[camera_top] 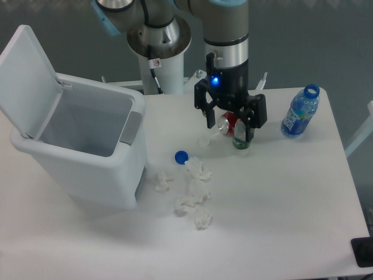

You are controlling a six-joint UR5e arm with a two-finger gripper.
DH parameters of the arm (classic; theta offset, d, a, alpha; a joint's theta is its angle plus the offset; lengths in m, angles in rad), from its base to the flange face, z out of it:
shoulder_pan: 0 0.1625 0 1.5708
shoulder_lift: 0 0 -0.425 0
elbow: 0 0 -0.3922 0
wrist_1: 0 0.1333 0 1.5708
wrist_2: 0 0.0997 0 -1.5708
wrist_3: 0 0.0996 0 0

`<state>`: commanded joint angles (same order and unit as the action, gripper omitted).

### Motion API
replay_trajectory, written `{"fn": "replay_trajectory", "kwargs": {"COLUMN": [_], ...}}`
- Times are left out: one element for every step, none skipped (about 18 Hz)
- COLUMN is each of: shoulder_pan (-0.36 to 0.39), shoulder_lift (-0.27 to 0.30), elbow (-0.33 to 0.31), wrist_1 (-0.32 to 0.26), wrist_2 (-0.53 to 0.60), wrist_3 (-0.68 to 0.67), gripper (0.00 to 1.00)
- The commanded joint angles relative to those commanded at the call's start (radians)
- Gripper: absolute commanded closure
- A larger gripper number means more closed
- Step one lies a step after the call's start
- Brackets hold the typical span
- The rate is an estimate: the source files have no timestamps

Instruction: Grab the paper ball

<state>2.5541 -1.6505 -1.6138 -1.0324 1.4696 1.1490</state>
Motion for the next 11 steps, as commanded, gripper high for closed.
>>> {"fn": "replay_trajectory", "kwargs": {"shoulder_pan": [-0.002,-0.002,-0.002,-0.005,-0.006,-0.006,-0.006,-0.008,-0.009,-0.009,-0.009], "shoulder_lift": [-0.003,-0.005,-0.005,-0.006,-0.014,-0.020,-0.020,-0.021,-0.029,-0.038,-0.046], "elbow": [0.002,0.002,0.002,0.002,0.000,0.000,-0.001,-0.002,-0.003,-0.006,-0.009], "wrist_1": [0.000,-0.002,-0.002,-0.002,-0.002,-0.002,-0.002,0.000,0.000,0.002,0.002], "wrist_2": [0.000,0.000,0.000,0.000,0.000,0.000,0.000,0.000,0.000,0.000,0.000], "wrist_3": [-0.002,-0.002,-0.003,-0.003,-0.003,-0.003,-0.003,-0.003,-0.002,-0.002,-0.002], "gripper": [0.00,0.00,0.00,0.00,0.00,0.00,0.00,0.00,0.00,0.00,0.00]}}
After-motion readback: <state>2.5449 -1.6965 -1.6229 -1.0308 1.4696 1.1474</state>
